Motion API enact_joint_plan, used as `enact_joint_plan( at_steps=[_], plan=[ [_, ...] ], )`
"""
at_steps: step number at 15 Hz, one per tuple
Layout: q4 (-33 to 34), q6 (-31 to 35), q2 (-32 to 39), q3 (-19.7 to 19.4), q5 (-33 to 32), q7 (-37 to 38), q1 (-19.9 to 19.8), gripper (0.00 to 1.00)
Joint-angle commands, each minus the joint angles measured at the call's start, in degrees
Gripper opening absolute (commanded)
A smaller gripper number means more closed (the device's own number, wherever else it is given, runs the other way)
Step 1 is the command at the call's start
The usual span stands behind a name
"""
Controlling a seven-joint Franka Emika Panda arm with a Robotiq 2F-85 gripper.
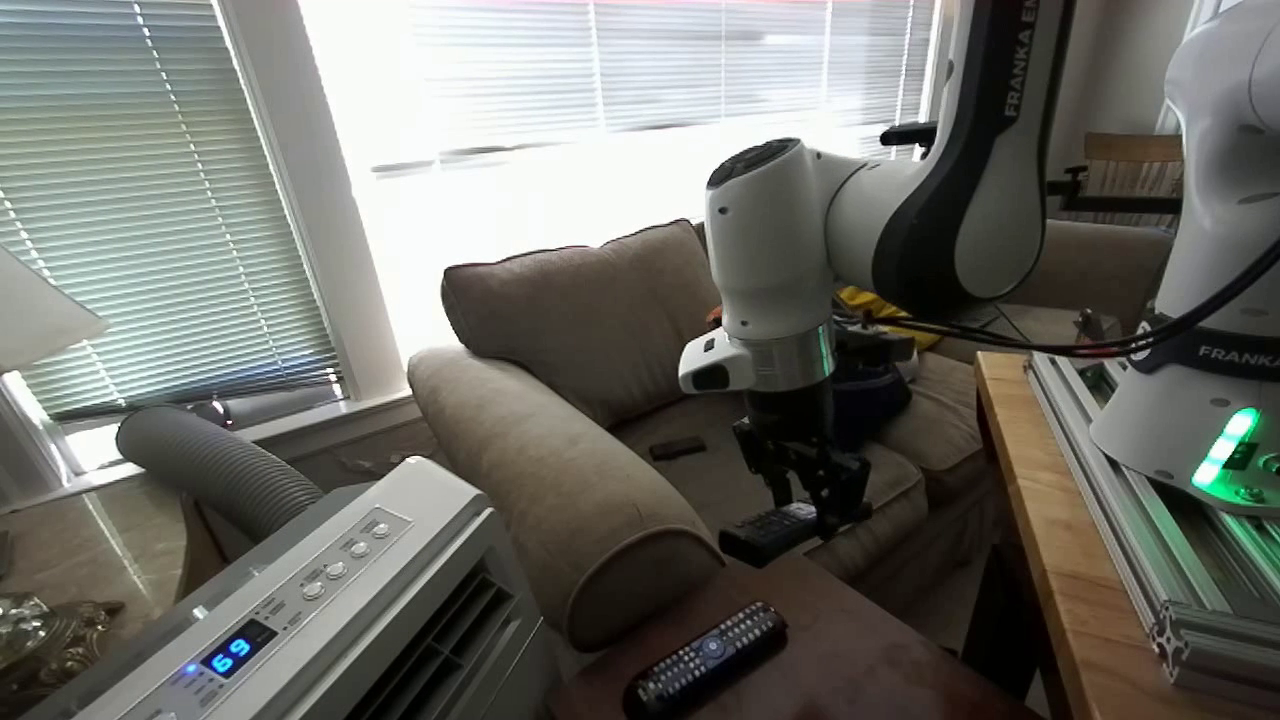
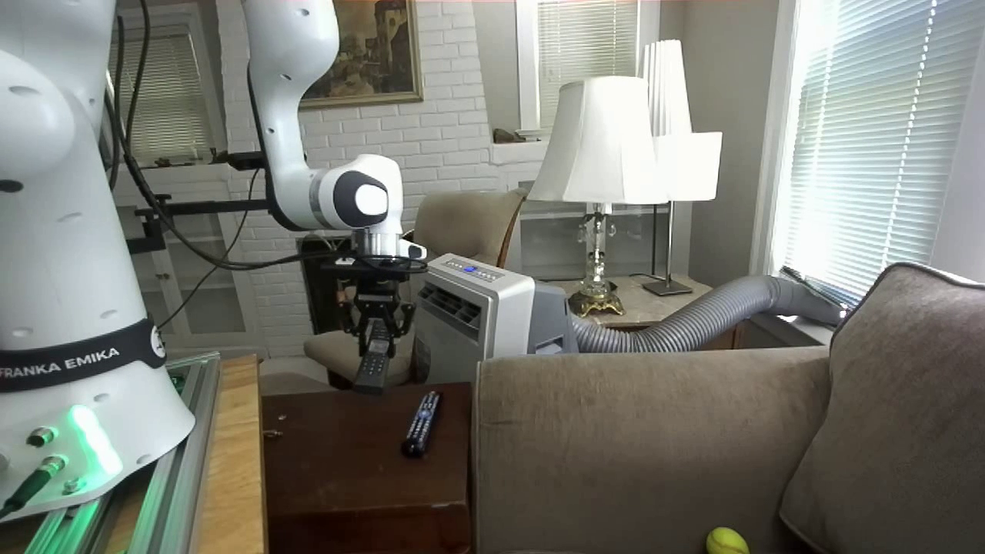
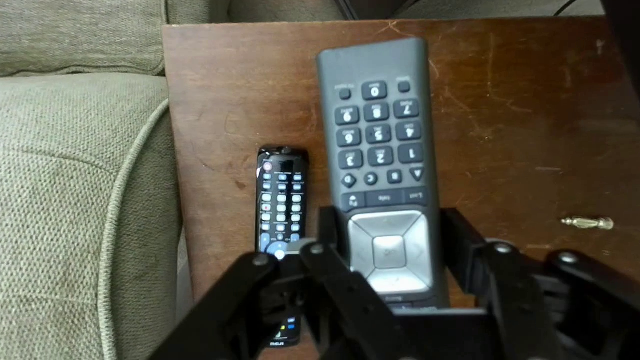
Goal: Put the remote on the side table
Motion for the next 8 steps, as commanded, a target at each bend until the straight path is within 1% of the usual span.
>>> enact_joint_plan(
  at_steps=[1,5,8],
  plan=[
    [2.63,2.37,4.94,-2.9,-5.23,4.51,2.85,0.3],
    [8.16,2.97,11.8,-7.52,-10.76,7.8,7.94,0.3],
    [12.63,3.33,17.05,-9.43,-12.05,10.98,12.03,0.3]
  ],
)
